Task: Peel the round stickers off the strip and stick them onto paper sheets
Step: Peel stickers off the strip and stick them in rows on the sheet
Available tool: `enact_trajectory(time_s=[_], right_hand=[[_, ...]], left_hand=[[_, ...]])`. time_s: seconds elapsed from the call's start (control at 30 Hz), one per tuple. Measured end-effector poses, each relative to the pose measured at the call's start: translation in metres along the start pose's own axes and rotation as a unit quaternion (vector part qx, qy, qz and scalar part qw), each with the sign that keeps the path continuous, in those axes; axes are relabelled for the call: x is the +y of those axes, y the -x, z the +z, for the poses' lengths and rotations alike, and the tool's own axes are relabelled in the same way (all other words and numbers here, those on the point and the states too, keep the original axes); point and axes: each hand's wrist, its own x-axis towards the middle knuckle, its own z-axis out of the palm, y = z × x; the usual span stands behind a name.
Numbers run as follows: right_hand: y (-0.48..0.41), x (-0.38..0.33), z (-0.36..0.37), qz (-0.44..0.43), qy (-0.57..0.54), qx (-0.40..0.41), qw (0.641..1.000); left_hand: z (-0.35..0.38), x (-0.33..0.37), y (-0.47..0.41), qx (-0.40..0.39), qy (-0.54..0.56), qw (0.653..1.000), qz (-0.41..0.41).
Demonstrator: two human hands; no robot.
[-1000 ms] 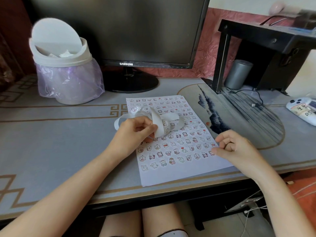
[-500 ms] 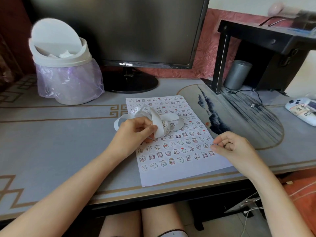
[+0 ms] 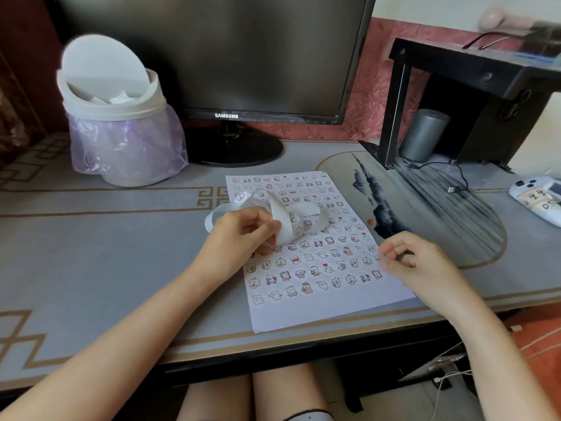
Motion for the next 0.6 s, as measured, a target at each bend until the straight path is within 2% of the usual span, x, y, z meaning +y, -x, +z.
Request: enact_trajectory(time_s=[0.17,0.33,0.6], right_hand=[[-0.006,-0.031,0.015,-0.073,-0.036,0.036,0.996],[-0.011,-0.064,0.052,-0.132,-0.120,-0.018,0.984],[-0.018,-0.081,0.083,-0.174,-0.120,0.015,0.977]], left_hand=[[-0.001,0.002,0.000,0.024,0.009,0.999,0.038],[-0.003,0.004,0.000,0.037,0.040,0.997,0.059],[-0.004,0.007,-0.001,0.036,0.089,0.993,0.068]])
